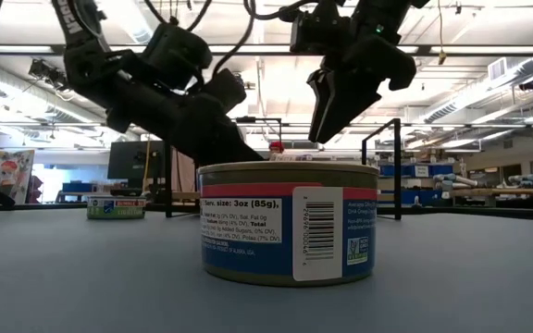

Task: Stack canned seafood by type on shelf
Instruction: Stack the top red tuna can on top red tuna can on the shelf

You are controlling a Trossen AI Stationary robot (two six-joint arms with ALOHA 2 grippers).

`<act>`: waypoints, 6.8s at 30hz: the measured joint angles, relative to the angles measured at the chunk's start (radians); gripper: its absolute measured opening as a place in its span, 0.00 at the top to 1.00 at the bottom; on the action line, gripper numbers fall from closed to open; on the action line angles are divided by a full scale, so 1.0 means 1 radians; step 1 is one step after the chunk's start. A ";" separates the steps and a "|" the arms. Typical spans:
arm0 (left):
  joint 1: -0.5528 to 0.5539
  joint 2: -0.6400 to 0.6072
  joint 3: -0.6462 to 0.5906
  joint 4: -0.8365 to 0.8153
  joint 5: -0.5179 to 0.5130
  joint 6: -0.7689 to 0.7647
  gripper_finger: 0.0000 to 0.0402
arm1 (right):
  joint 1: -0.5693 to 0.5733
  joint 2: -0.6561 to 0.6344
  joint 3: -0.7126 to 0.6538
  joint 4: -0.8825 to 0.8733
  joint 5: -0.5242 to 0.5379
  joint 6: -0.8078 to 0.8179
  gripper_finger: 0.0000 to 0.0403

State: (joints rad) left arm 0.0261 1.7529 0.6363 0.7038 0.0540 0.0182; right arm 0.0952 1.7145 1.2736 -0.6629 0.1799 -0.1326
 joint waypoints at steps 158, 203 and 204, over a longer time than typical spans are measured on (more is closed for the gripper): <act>-0.002 -0.204 -0.297 0.447 -0.135 -0.071 0.97 | -0.596 0.161 -0.110 0.920 0.099 -0.866 0.64; -0.002 -0.203 -0.297 0.427 -0.132 -0.075 0.97 | -0.605 0.165 -0.083 0.773 0.151 -0.838 0.36; -0.002 -0.203 -0.297 0.427 -0.132 -0.075 0.97 | -0.605 0.165 -0.077 0.768 0.152 -0.838 0.36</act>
State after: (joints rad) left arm 0.0238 1.5501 0.3389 1.1309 -0.0776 -0.0570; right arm -0.5102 1.8793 1.1964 0.1048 0.3315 -0.9707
